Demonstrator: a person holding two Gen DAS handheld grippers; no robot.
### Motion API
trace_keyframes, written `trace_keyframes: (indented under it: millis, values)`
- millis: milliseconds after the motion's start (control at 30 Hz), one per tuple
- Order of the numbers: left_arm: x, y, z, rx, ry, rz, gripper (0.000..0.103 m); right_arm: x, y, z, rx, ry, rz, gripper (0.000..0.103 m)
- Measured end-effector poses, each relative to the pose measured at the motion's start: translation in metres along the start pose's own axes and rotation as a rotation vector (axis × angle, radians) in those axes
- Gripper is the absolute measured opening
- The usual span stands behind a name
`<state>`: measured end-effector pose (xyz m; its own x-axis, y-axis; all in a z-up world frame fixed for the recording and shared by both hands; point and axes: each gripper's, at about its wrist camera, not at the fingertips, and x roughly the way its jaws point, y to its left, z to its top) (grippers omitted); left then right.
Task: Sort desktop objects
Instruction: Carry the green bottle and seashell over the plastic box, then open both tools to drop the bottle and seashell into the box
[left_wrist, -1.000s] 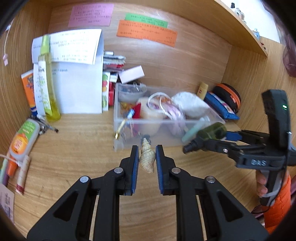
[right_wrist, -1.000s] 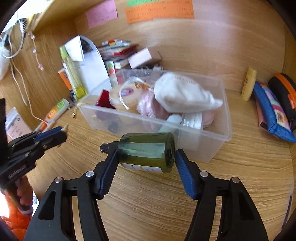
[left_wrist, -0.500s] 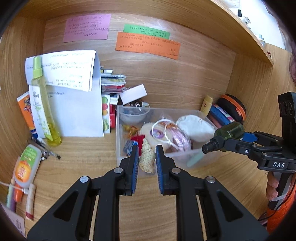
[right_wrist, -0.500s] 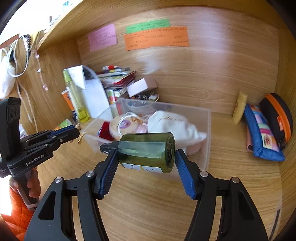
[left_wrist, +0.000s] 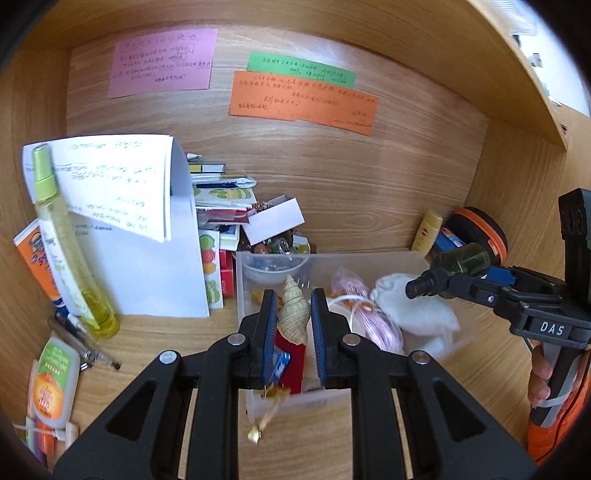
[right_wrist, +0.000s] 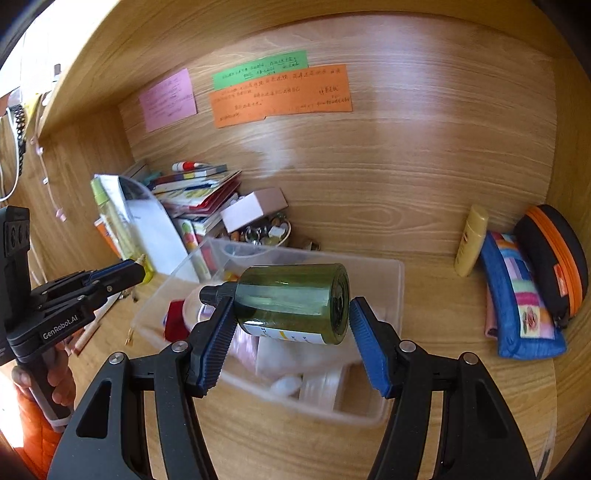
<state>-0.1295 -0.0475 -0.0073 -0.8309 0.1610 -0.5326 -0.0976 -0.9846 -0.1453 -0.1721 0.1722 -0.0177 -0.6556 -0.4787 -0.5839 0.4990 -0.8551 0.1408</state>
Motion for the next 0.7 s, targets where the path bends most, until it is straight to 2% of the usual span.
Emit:
trace_keyframes:
  millis: [267,533,700]
  values:
    - [0.035,0.0,0.011,0.002,0.043,0.012,0.017,0.032,0.003,0.013,-0.008,0.04,0.002,0.059]
    - [0.067,0.008,0.004,-0.035,0.122,-0.001,0.017,0.056,-0.008,0.004,0.053,0.065,0.009,0.059]
    - [0.072,0.008,0.0,-0.036,0.148,-0.007,0.017,0.06,-0.007,0.001,0.046,0.062,-0.003,0.06]
